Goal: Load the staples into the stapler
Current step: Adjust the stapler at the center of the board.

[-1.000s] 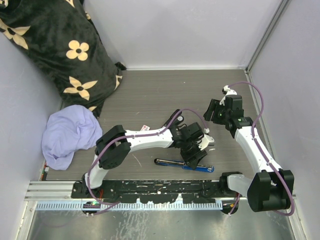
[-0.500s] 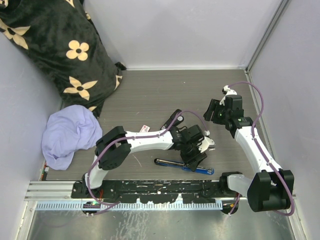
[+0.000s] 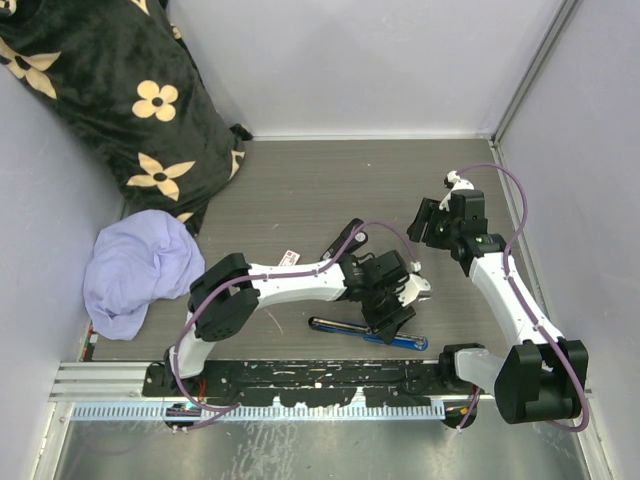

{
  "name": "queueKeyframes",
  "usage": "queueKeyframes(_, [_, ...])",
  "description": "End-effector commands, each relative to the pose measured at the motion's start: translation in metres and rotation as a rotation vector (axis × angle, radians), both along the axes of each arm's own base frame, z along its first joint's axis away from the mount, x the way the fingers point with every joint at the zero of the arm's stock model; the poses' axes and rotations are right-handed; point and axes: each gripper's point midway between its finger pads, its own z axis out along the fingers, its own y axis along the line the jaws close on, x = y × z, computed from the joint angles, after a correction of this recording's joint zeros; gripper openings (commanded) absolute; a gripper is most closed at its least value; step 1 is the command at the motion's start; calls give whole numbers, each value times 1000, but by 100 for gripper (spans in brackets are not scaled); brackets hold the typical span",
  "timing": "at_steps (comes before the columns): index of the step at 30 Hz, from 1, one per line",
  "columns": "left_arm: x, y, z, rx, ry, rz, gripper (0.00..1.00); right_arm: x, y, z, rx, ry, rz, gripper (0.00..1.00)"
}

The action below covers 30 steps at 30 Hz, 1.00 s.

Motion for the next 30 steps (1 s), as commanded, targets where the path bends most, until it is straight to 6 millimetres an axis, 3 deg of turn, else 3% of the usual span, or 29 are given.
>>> queueKeyframes(1, [-8, -9, 34, -95, -12, -24, 49, 8, -1, 9, -1, -49, -1, 64])
queueKeyframes(7, [-12, -5, 25, -72, 4, -28, 49, 8, -1, 10, 0, -49, 0, 64])
queueKeyframes(30, [-13, -2, 38, -95, -15, -17, 50, 8, -1, 10, -1, -49, -1, 64])
